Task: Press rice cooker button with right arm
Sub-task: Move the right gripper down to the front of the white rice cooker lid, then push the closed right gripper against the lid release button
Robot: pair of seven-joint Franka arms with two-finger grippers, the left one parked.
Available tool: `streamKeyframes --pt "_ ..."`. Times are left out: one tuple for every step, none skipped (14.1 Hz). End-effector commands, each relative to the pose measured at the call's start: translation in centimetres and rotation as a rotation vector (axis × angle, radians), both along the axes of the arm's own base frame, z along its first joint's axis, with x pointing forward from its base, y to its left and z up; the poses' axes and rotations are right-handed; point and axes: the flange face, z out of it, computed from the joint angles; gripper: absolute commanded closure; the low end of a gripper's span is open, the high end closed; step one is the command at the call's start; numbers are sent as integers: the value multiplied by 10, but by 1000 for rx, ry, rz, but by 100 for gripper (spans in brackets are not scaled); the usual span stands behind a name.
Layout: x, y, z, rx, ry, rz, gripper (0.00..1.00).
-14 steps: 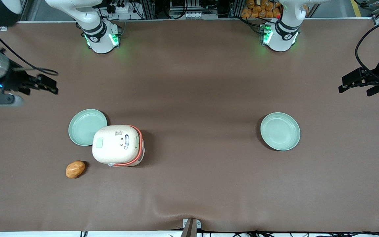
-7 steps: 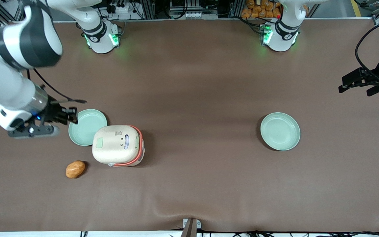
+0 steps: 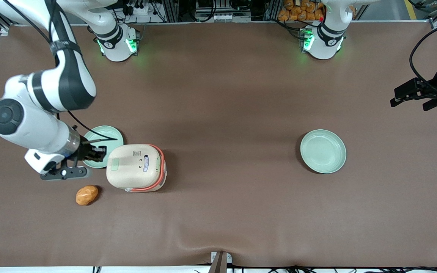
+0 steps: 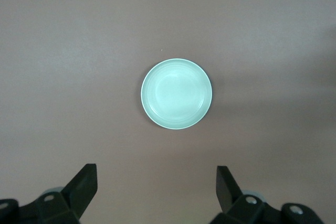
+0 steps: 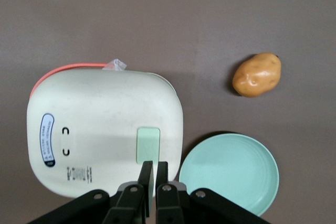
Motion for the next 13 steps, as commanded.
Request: streamKeyframes --pt "10 7 -10 17 -37 -5 93" --pt "12 8 -16 17 -44 -6 93" --pt "13 9 -21 16 -38 -4 93" --pt "13 12 -29 14 -29 -1 93" --pt "14 13 -36 12 -21 0 93" --pt "15 14 -38 12 -23 0 93" --pt "15 15 -41 13 -19 1 93" --pt "14 14 -42 16 -14 -2 93" --pt "14 14 -43 15 -8 -1 93" --pt "13 14 -44 14 -4 -1 93" --pt "12 13 -48 13 4 -1 93" --pt "11 12 -50 11 10 -2 93" --pt "10 13 -51 11 14 -1 92"
